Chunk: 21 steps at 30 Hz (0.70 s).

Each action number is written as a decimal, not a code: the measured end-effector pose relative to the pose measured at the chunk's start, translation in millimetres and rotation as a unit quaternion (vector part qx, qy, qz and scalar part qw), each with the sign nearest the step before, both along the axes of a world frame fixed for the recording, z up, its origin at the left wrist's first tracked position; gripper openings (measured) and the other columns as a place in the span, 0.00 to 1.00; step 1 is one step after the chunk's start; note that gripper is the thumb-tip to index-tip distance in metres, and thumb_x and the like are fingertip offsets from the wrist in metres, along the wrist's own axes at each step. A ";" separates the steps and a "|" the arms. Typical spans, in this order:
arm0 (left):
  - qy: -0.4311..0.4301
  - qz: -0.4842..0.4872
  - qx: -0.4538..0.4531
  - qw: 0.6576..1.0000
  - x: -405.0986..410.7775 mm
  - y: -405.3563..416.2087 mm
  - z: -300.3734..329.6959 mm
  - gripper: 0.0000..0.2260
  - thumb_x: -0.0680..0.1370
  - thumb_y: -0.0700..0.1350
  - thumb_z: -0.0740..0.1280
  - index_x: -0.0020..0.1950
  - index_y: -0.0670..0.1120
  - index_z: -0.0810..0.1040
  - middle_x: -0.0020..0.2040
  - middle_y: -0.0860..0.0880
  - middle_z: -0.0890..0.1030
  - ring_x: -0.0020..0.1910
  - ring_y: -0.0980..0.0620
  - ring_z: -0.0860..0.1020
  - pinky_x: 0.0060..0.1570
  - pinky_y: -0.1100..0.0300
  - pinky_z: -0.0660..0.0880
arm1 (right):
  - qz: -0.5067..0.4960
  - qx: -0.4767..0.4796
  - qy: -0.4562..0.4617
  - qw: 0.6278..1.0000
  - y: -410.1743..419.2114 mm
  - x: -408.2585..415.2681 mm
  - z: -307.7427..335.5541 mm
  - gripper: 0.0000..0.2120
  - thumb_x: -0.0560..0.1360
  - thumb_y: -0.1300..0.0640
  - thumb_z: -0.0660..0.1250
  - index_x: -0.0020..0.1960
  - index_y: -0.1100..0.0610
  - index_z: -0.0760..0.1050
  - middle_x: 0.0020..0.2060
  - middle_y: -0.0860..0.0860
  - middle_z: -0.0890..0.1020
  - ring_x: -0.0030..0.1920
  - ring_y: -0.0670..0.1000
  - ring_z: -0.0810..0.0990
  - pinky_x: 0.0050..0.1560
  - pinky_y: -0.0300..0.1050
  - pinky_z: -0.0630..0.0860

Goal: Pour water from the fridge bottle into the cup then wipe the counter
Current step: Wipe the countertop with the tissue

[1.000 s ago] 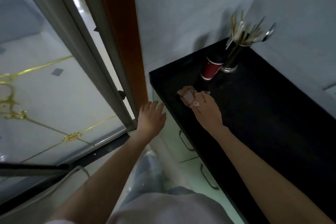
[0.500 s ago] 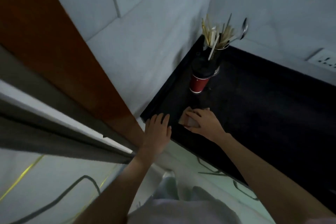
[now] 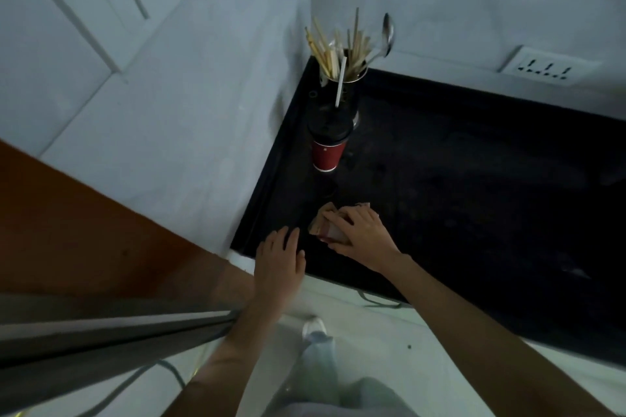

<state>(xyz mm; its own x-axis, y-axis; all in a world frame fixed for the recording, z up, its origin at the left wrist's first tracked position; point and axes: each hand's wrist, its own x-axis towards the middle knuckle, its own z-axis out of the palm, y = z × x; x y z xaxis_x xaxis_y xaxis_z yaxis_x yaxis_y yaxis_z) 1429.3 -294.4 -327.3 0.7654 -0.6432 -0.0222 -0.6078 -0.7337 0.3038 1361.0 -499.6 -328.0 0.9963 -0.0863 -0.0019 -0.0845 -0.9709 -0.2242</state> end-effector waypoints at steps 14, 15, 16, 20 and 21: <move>-0.033 -0.041 0.007 0.999 -30.1 -10.3 12.6 0.19 0.71 0.43 0.74 0.61 0.42 0.79 0.58 0.40 0.81 0.57 0.40 0.79 0.53 0.43 0.78 | -0.140 0.015 -0.166 0.976 21.1 -39.9 15.9 0.24 0.67 0.44 0.71 0.61 0.52 0.77 0.42 0.50 0.79 0.40 0.52 0.79 0.40 0.46 0.75; -0.036 -0.044 0.001 0.998 -33.8 -14.3 17.2 0.19 0.71 0.43 0.74 0.61 0.43 0.79 0.58 0.41 0.81 0.57 0.40 0.79 0.53 0.43 0.78 | -0.154 0.008 -0.186 0.970 22.4 -51.1 20.9 0.24 0.68 0.44 0.70 0.61 0.52 0.77 0.42 0.50 0.79 0.40 0.51 0.79 0.40 0.45 0.75; -0.040 -0.050 -0.006 0.998 -38.4 -18.6 21.2 0.19 0.71 0.43 0.74 0.61 0.42 0.79 0.58 0.40 0.81 0.57 0.39 0.79 0.53 0.43 0.78 | -0.168 0.003 -0.205 0.964 22.7 -63.7 26.5 0.24 0.68 0.44 0.70 0.61 0.52 0.77 0.42 0.50 0.79 0.40 0.51 0.79 0.40 0.45 0.75; -0.059 -0.093 -0.030 0.993 -70.1 -36.4 33.4 0.18 0.71 0.43 0.74 0.61 0.41 0.79 0.58 0.40 0.80 0.57 0.38 0.79 0.53 0.42 0.78 | -0.248 -0.016 -0.258 0.934 17.4 -133.4 47.8 0.23 0.69 0.44 0.70 0.60 0.53 0.78 0.41 0.49 0.80 0.40 0.50 0.79 0.40 0.45 0.74; -0.060 -0.108 -0.035 0.992 -82.1 -41.6 36.3 0.18 0.72 0.43 0.73 0.61 0.42 0.79 0.58 0.40 0.80 0.57 0.38 0.79 0.54 0.43 0.77 | -0.270 -0.019 -0.261 0.927 14.9 -154.2 51.9 0.22 0.69 0.45 0.70 0.60 0.53 0.78 0.41 0.49 0.80 0.40 0.50 0.79 0.41 0.45 0.75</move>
